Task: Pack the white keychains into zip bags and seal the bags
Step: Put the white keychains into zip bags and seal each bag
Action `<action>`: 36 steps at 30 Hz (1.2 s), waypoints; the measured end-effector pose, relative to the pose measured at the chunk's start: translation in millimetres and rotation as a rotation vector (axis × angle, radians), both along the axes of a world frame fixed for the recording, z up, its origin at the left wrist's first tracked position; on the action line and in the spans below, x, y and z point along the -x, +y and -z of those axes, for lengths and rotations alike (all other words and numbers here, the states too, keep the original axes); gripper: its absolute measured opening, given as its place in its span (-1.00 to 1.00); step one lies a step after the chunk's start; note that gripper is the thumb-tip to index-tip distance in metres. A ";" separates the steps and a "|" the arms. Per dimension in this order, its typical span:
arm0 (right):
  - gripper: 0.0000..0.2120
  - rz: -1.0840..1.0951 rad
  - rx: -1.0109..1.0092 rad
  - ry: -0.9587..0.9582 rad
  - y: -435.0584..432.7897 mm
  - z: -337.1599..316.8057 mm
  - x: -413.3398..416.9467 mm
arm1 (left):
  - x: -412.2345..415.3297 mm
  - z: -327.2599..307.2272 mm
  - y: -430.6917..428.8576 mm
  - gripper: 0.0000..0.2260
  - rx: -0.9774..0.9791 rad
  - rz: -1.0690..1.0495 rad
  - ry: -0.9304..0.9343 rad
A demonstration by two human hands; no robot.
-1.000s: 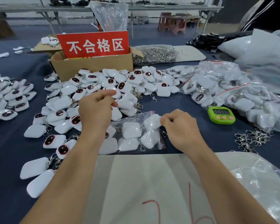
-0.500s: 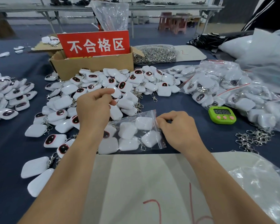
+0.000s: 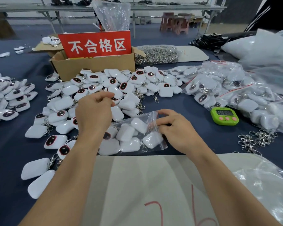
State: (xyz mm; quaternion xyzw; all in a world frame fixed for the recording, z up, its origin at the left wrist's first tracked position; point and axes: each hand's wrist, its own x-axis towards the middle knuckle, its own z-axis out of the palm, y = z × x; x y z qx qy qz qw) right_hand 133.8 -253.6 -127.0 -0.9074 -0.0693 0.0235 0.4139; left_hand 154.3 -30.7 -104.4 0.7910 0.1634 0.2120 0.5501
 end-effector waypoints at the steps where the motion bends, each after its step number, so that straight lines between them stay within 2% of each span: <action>1: -0.63 0.039 -0.052 -0.010 0.1 0.0 -0.1 | 1.4 1.6 0.7 -0.67 -0.133 -0.003 0.018; 5: -0.59 0.351 -0.261 -0.041 -7.4 0.8 -2.4 | -0.3 4.0 0.5 -0.44 -0.530 0.108 0.213; 8: -0.57 0.424 -0.285 -0.020 -9.3 0.5 -0.3 | -2.5 5.1 2.1 -0.39 -0.685 0.185 0.300; 11: -0.58 0.413 -0.258 -0.015 -8.5 -1.3 1.9 | -2.2 5.1 2.6 -0.46 -0.771 0.231 0.301; 13: -0.59 0.400 -0.218 -0.024 -7.4 -2.1 2.7 | -0.7 5.6 2.0 -0.57 -0.793 0.229 0.264; 16: -0.60 0.408 -0.216 -0.017 -7.4 -2.4 2.3 | 2.9 3.9 4.1 -0.80 -0.758 0.179 0.158; 19: -0.60 0.423 -0.234 -0.010 -8.2 -3.4 3.2 | 5.0 -4.7 2.8 -0.83 -0.818 0.071 0.041; 21: -0.60 0.433 -0.252 -0.015 -8.2 -4.7 3.4 | 4.0 -11.5 0.6 -0.77 -0.752 0.000 0.008; 24: -0.63 0.441 -0.323 -0.068 -7.0 -6.6 4.1 | 2.7 -17.6 -0.4 -0.67 -0.492 0.026 -0.007; 27: -0.69 0.405 -0.413 -0.161 -4.9 -8.3 7.4 | 5.0 -25.2 -6.4 -0.86 -0.180 0.209 -0.015; 29: -0.69 0.360 -0.449 -0.193 -0.4 -11.2 10.0 | 7.3 -26.7 -13.3 -0.84 -0.069 0.288 -0.018; 32: -0.59 0.265 -0.471 -0.233 7.5 -14.7 12.5 | 8.3 -21.0 -22.5 -0.82 -0.049 0.428 0.004; 34: -0.52 0.204 -0.438 -0.271 10.6 -14.3 14.1 | 9.6 -19.0 -28.4 -0.78 -0.132 0.536 0.041; 36: -0.59 0.194 -0.350 -0.303 12.8 -13.1 16.5 | 10.6 -17.5 -34.1 -0.69 -0.217 0.623 0.044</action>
